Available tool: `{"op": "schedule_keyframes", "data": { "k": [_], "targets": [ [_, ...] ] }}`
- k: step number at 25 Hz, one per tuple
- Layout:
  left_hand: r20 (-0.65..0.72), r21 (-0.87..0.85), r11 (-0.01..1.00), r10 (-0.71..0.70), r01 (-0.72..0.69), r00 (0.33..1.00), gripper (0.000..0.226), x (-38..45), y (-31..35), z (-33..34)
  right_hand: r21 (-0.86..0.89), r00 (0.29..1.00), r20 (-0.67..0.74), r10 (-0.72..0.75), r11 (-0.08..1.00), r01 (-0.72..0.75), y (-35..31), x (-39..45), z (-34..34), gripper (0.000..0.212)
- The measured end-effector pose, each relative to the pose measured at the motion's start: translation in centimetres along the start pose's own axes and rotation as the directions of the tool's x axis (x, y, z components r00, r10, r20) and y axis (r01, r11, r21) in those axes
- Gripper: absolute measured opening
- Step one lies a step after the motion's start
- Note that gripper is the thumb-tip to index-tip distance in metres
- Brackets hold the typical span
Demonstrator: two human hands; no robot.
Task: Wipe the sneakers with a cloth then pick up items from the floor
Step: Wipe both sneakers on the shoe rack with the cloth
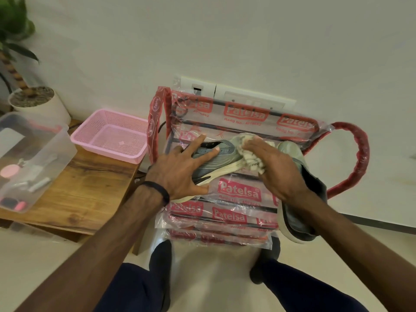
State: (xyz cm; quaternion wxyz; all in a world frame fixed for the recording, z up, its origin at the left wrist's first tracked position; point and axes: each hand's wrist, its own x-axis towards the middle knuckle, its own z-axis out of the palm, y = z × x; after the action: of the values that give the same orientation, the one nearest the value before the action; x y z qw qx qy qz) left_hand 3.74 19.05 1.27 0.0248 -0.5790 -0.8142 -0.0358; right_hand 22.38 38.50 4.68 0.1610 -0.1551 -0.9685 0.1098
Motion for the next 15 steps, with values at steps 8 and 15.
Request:
{"op": "schedule_keyframes", "data": {
  "k": [8, 15],
  "targets": [
    [-0.014, -0.116, 0.993, -0.007, 0.006, 1.000, 0.099, 0.2, -1.0, 0.4, -0.140, 0.966, 0.082, -0.245, 0.957, 0.254, -1.2, -0.4, 1.9, 0.073],
    [-0.047, -0.165, 0.986, -0.025, 0.017, 0.999, 0.102, 0.3, -1.4, 0.6, -0.147, 0.962, 0.070, -0.262, 0.952, 0.270, -2.4, 0.1, 2.5, 0.064]
  ]
}}
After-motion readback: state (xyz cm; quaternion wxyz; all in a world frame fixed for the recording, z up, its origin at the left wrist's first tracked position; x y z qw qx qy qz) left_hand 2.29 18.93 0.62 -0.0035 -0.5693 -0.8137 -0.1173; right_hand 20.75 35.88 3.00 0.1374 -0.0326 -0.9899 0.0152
